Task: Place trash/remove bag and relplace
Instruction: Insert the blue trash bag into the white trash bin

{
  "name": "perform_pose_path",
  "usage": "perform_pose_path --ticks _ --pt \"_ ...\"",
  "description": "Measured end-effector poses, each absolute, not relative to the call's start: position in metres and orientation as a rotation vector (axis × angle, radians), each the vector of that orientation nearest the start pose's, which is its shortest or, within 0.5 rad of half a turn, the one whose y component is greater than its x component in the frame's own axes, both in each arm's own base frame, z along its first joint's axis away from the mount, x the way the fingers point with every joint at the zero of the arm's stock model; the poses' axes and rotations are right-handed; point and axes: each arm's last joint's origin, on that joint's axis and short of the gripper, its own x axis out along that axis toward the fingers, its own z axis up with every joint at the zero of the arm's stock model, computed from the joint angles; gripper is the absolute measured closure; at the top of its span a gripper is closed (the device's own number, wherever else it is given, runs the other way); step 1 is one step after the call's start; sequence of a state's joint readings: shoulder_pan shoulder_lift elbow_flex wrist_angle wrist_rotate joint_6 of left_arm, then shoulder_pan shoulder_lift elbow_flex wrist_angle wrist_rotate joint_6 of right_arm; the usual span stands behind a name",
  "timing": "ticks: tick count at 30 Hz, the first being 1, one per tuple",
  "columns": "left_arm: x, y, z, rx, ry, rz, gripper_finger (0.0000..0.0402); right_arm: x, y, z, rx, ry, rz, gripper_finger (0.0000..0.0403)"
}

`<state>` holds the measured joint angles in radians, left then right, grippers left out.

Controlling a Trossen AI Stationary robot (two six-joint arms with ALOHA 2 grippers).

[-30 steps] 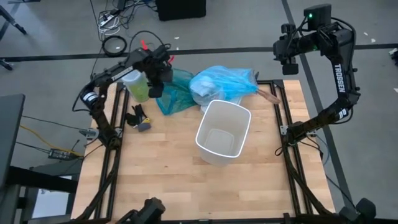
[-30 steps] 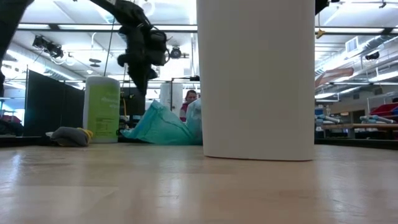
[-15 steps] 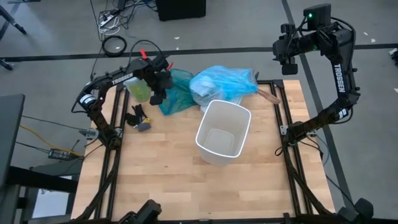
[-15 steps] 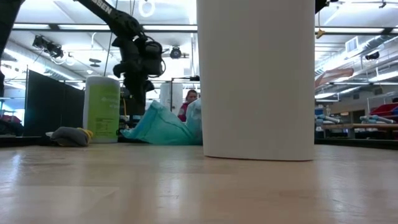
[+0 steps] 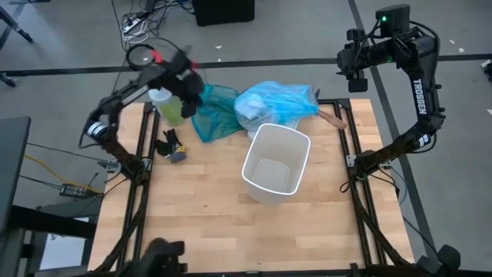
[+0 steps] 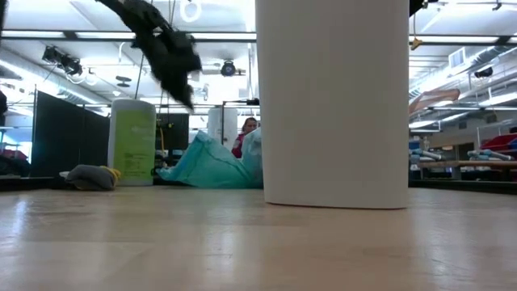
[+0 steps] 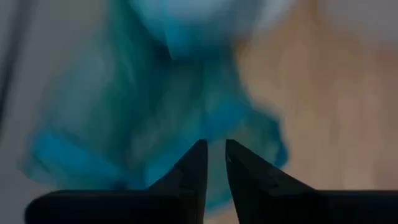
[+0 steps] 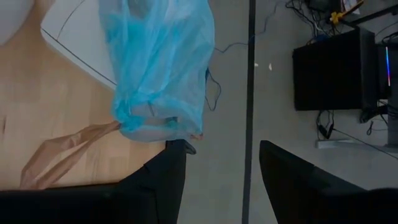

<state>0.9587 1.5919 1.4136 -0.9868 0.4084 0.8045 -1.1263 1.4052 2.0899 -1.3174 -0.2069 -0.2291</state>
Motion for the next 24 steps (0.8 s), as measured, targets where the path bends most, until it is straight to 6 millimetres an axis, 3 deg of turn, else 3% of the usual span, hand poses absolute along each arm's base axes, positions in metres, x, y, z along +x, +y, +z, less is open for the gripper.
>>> perform_pose_path --ticks 3,6,11,17,21,24 --pt "0.175 0.245 0.326 0.024 0.774 0.156 0.0354 0.094 -0.183 0.508 0.196 0.609 -0.817 0.0212" --pt "0.156 0.233 0.328 0.024 0.655 0.223 0.0372 0.094 -0.184 0.507 0.199 0.611 -0.815 0.0211" --pt "0.143 0.205 0.284 -0.003 0.556 0.324 0.0381 0.098 -0.191 0.494 0.235 0.653 -0.804 0.0211" --pt "0.163 0.186 0.231 0.095 0.395 0.47 0.0381 0.104 -0.204 0.466 0.348 0.713 -0.785 0.0211" --pt "0.166 0.177 0.208 0.219 0.324 0.467 0.0381 0.107 -0.208 0.455 0.389 0.726 -0.737 0.0211" --pt "0.165 0.173 0.206 0.252 0.262 0.48 0.0381 0.108 -0.208 0.455 0.385 0.711 -0.72 0.0211"
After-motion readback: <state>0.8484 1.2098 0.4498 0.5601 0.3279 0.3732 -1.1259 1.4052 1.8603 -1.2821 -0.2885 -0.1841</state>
